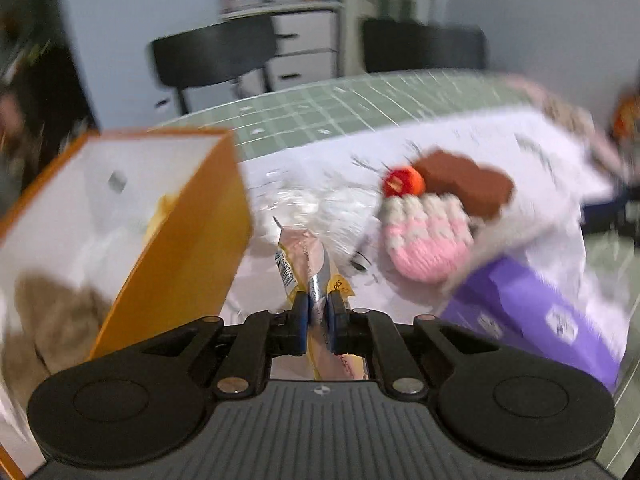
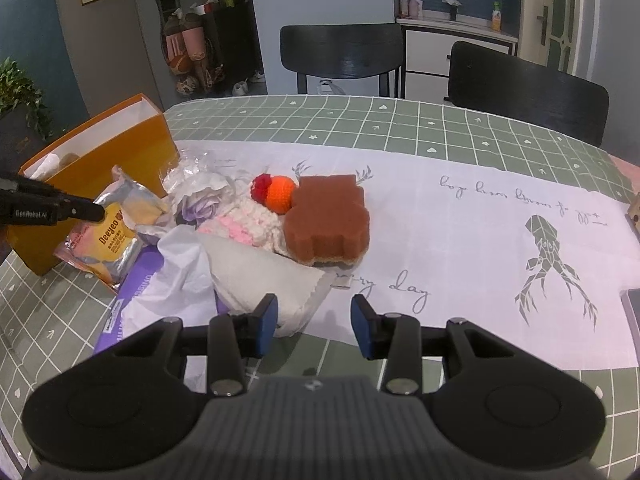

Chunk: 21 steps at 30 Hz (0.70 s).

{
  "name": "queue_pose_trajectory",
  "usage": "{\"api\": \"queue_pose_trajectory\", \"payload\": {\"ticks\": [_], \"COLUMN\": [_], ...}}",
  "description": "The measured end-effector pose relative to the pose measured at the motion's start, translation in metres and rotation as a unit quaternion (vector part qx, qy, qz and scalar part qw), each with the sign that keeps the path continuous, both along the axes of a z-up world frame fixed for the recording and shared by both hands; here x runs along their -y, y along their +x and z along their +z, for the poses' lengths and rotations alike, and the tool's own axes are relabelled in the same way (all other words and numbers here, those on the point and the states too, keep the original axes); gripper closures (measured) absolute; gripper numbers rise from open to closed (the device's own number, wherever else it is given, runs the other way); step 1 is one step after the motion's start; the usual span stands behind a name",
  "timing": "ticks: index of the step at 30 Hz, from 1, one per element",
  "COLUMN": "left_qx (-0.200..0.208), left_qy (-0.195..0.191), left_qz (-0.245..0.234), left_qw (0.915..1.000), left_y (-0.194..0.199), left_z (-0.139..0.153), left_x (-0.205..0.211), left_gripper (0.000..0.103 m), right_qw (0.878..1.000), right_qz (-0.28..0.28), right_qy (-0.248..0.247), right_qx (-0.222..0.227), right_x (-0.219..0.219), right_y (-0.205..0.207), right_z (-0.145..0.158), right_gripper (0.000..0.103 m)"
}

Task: Organize soft objects
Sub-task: 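Lift the snack packet with the left tool while the right tool grasps the brown sponge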

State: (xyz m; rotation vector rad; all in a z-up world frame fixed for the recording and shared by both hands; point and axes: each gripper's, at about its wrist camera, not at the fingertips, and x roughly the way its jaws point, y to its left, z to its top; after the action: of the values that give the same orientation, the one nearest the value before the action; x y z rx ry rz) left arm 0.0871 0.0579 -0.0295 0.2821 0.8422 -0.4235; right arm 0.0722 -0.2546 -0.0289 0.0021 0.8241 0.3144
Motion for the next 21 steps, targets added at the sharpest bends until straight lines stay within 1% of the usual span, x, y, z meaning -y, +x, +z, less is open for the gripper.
{"api": "queue_pose_trajectory", "payload": {"ticks": [1,3,5,6,7,9,10,12,13,14,15,16,17,18,19,20,21], "left_qx": [0.003,0.005,0.022,0.028,0.029,0.035,0.046,0.085,0.096,0.097,0.085,0.075,0.062,0.046,0.027,0.022,0.027], "left_qy": [0.023,0.054,0.08,0.083,0.077,0.06,0.061,0.083,0.101,0.114,0.123,0.122,0.11,0.087,0.065,0.053,0.05], "left_qz": [-0.025,-0.057,-0.073,-0.077,-0.078,-0.08,-0.076,-0.043,-0.032,-0.031,-0.036,-0.037,-0.038,-0.039,-0.037,-0.03,-0.023], "left_qw": [0.9994,0.9969,0.9939,0.9932,0.9935,0.9944,0.9942,0.992,0.9898,0.9883,0.9881,0.9891,0.9913,0.9944,0.9968,0.9979,0.9981], "left_y": [-0.002,-0.007,-0.014,-0.017,-0.019,-0.022,-0.025,-0.031,-0.032,-0.034,-0.034,-0.033,-0.032,-0.03,-0.027,-0.025,-0.023], "left_z": [-0.001,-0.005,-0.008,-0.009,-0.01,-0.011,-0.012,-0.018,-0.025,-0.033,-0.042,-0.047,-0.051,-0.054,-0.055,-0.055,-0.054], "left_x": [0.012,0.032,0.046,0.052,0.054,0.055,0.053,0.052,0.054,0.057,0.059,0.06,0.058,0.055,0.052,0.05,0.047], "left_gripper": [0.093,0.093,0.094,0.092,0.091,0.076,0.071,0.036,0.034,0.035,0.036,0.036,0.041,0.057,0.066,0.073,0.079], "right_qw": [1.0,1.0,1.0,1.0,1.0,1.0,1.0,1.0,1.0,1.0,1.0,1.0,1.0,1.0,1.0,1.0,1.0], "right_qz": [0.0,0.0,0.002,0.002,0.002,0.002,0.003,0.004,0.005,0.006,0.007,0.009,0.009,0.01,0.011,0.01,0.01], "right_qy": [0.0,0.001,0.001,0.001,0.002,0.004,0.004,0.006,0.007,0.008,0.009,0.01,0.01,0.01,0.011,0.011,0.011], "right_qx": [0.0,0.0,0.001,0.001,0.001,0.002,0.003,0.004,0.004,0.004,0.003,0.004,0.004,0.004,0.004,0.005,0.005], "right_x": [0.001,0.001,0.001,0.001,0.002,0.003,0.003,0.004,0.003,0.003,0.003,0.002,0.002,0.001,0.001,0.001,0.001], "right_y": [0.0,0.0,-0.001,-0.001,-0.002,-0.002,-0.002,-0.003,-0.004,-0.004,-0.004,-0.004,-0.005,-0.006,-0.006,-0.006,-0.006], "right_z": [0.0,0.0,0.0,0.0,0.0,0.0,0.001,0.001,0.002,0.002,0.002,0.002,0.003,0.003,0.003,0.003,0.003], "right_gripper": [0.063,0.063,0.063,0.063,0.063,0.063,0.063,0.063,0.063,0.063,0.063,0.063,0.063,0.062,0.062,0.062,0.062]}}
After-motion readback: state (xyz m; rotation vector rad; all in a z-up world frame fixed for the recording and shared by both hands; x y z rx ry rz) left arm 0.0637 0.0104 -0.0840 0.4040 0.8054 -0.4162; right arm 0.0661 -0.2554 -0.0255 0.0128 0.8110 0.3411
